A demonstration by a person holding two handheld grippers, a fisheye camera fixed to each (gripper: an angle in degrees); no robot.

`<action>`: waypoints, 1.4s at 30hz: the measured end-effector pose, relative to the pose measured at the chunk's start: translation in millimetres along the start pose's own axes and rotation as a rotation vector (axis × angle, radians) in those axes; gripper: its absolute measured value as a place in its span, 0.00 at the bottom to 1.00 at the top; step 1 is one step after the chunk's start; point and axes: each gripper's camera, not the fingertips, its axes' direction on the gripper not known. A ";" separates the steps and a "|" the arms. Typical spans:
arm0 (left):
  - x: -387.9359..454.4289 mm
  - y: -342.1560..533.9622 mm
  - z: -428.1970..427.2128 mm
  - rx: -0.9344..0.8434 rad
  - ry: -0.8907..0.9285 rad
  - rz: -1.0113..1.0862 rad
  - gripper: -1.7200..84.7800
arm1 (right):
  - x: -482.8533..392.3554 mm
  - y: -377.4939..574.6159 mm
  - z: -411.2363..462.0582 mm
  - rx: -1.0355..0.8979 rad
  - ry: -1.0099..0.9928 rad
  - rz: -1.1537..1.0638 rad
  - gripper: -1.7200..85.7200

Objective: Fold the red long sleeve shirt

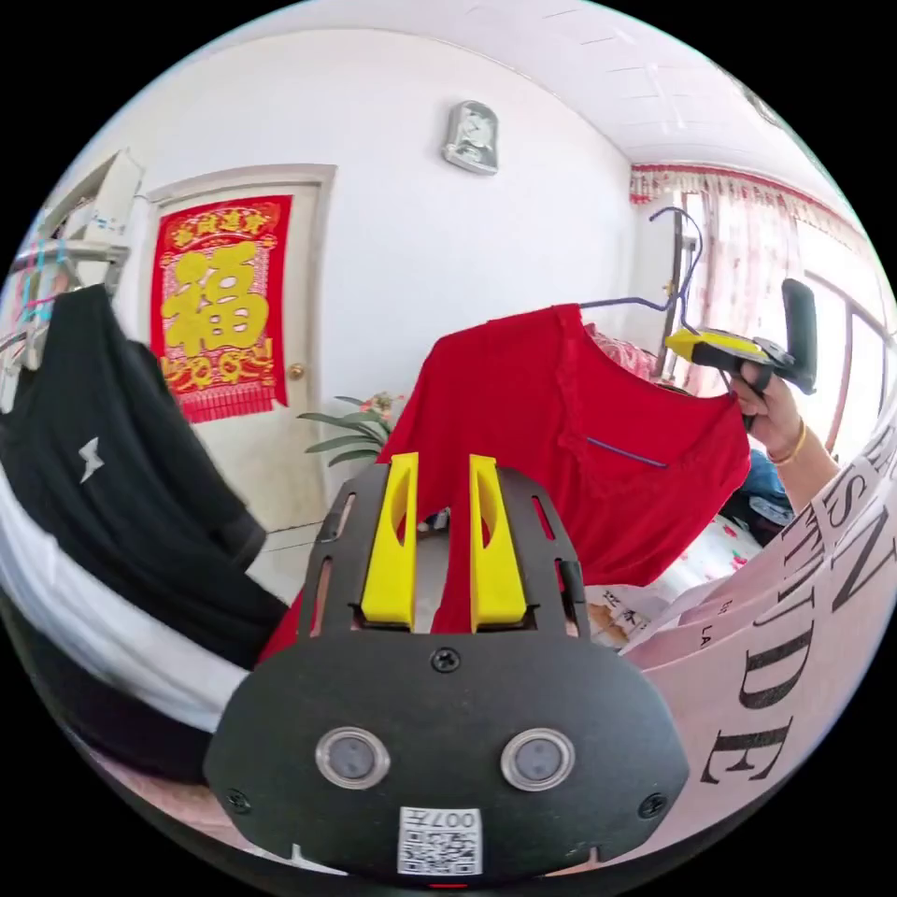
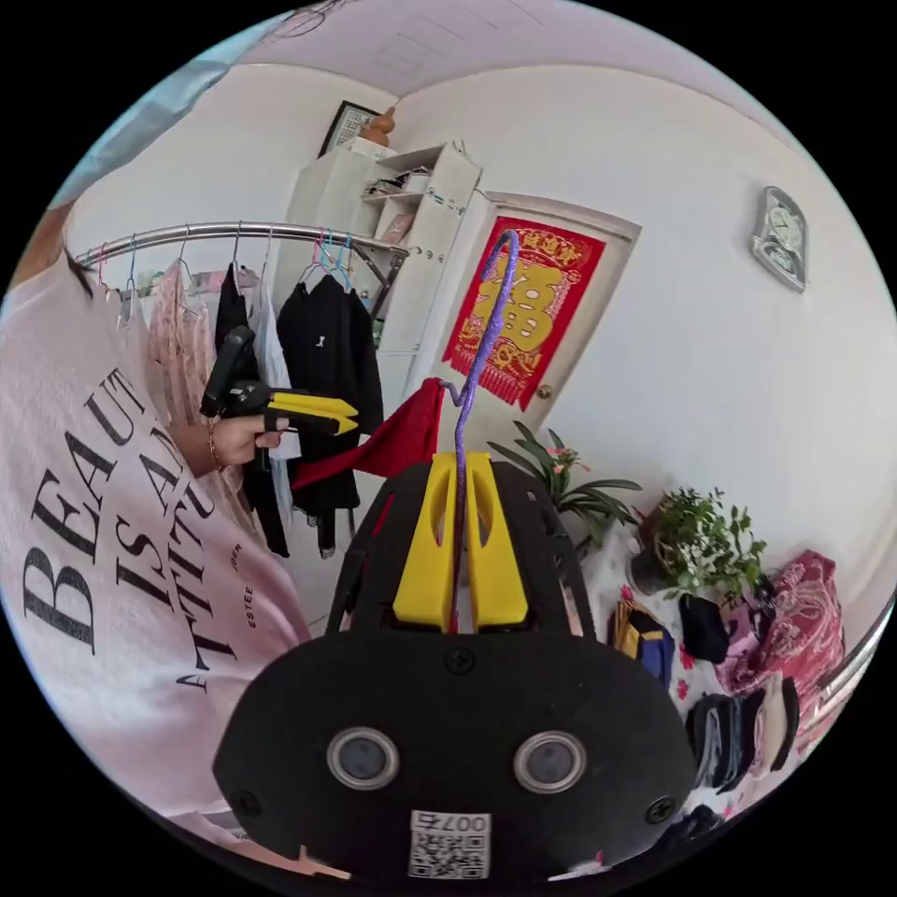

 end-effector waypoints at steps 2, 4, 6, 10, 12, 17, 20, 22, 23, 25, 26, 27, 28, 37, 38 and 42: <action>25.2 -19.2 32.1 -0.025 0.096 0.032 0.15 | 7.0 10.8 -41.0 -0.035 0.087 0.006 0.02; 71.5 -42.5 74.8 -0.029 0.220 0.120 0.17 | 14.4 23.0 -96.5 -0.077 0.193 0.007 0.02; 109.3 -56.9 108.0 -0.023 0.306 0.178 0.17 | 20.2 31.7 -137.8 -0.105 0.246 0.011 0.02; 192.1 -79.7 186.0 0.006 0.619 0.239 0.15 | 41.4 58.7 -235.5 -0.127 0.306 0.090 0.02; 231.8 -85.3 212.9 -0.002 0.787 0.279 0.10 | 56.2 72.9 -276.4 -0.133 0.326 0.176 0.02; 343.4 -86.0 250.6 -0.078 0.961 0.453 0.01 | 86.2 107.8 -362.3 -0.190 0.423 0.393 0.02; 368.6 -86.3 277.3 -0.146 1.136 0.380 0.01 | 104.5 123.6 -380.7 -0.365 0.546 0.505 0.02; 373.8 -86.9 309.6 -0.245 1.164 0.314 0.01 | 115.3 132.8 -391.3 -0.424 0.602 0.550 0.02; 373.2 -87.0 317.8 -0.263 1.156 0.306 0.01 | 118.4 135.5 -395.2 -0.421 0.607 0.564 0.02; 360.9 -90.4 352.4 -0.312 1.131 0.251 0.01 | 130.8 145.6 -418.6 -0.362 0.600 0.638 0.02; 355.9 -92.3 361.4 -0.324 1.132 0.227 0.01 | 133.9 148.1 -425.6 -0.345 0.607 0.660 0.02; 344.8 -96.5 377.5 -0.333 1.118 0.182 0.01 | 139.9 153.2 -441.4 -0.305 0.607 0.703 0.02; 334.2 -101.0 392.3 -0.334 1.093 0.154 0.01 | 145.8 158.5 -459.2 -0.251 0.583 0.743 0.02; 293.6 -117.3 512.9 -0.435 0.992 -0.058 0.01 | 200.2 200.0 -552.4 -0.020 0.470 0.993 0.02; 290.5 -117.0 523.1 -0.453 0.984 -0.083 0.01 | 204.7 204.5 -556.1 -0.008 0.466 1.018 0.02; 270.9 -111.5 589.5 -0.578 0.934 -0.187 0.01 | 226.9 233.6 -581.5 0.150 0.422 1.185 0.02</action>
